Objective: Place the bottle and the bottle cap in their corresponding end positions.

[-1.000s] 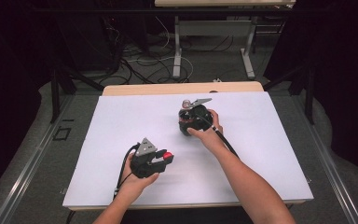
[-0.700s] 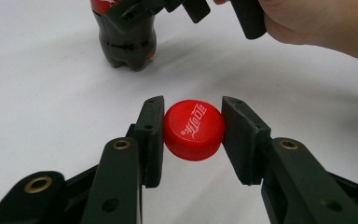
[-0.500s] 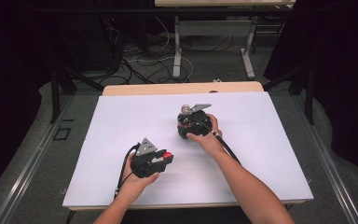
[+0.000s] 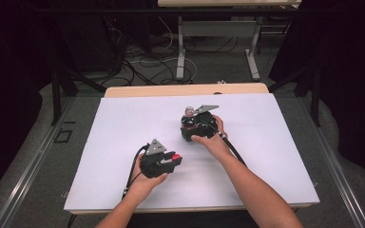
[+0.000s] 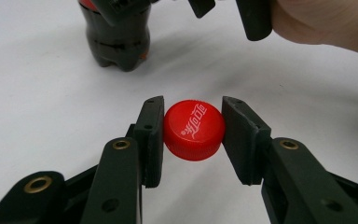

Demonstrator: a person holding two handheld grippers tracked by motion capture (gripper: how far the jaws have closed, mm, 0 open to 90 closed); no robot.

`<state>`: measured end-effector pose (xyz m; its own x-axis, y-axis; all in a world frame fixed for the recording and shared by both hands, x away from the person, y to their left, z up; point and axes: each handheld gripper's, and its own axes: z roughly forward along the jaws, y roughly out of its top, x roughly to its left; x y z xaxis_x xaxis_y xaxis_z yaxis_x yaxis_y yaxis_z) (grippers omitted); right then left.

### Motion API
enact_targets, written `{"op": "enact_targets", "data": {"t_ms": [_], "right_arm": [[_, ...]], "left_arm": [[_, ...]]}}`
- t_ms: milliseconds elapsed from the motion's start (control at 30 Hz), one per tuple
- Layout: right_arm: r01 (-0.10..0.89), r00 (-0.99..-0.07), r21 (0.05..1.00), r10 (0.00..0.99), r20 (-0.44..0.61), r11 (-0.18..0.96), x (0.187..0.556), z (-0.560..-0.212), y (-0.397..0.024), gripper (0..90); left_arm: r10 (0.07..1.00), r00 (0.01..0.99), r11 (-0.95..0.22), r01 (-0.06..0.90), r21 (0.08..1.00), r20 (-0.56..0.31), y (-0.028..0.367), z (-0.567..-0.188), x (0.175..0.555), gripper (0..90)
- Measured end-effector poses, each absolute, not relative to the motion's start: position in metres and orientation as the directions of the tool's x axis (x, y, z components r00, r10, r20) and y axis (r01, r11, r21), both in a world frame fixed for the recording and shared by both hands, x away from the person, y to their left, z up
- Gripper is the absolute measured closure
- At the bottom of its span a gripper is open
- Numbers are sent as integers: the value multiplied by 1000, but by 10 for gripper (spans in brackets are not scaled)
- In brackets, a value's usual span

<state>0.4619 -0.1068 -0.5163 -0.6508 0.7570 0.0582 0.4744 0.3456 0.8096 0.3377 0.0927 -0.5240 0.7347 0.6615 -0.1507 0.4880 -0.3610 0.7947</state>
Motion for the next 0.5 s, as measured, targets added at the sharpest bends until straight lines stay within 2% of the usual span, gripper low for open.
{"op": "enact_targets", "data": {"t_ms": [200, 500], "right_arm": [[481, -617, 830, 781, 93, 281, 454, -510, -116, 148], [466, -595, 847, 799, 86, 256, 442, -506, -132, 128]], "left_arm": [[651, 748, -392, 477, 787, -130, 70, -539, 349, 610], [644, 754, -417, 490, 765, -132, 55, -555, 358, 607]]}}
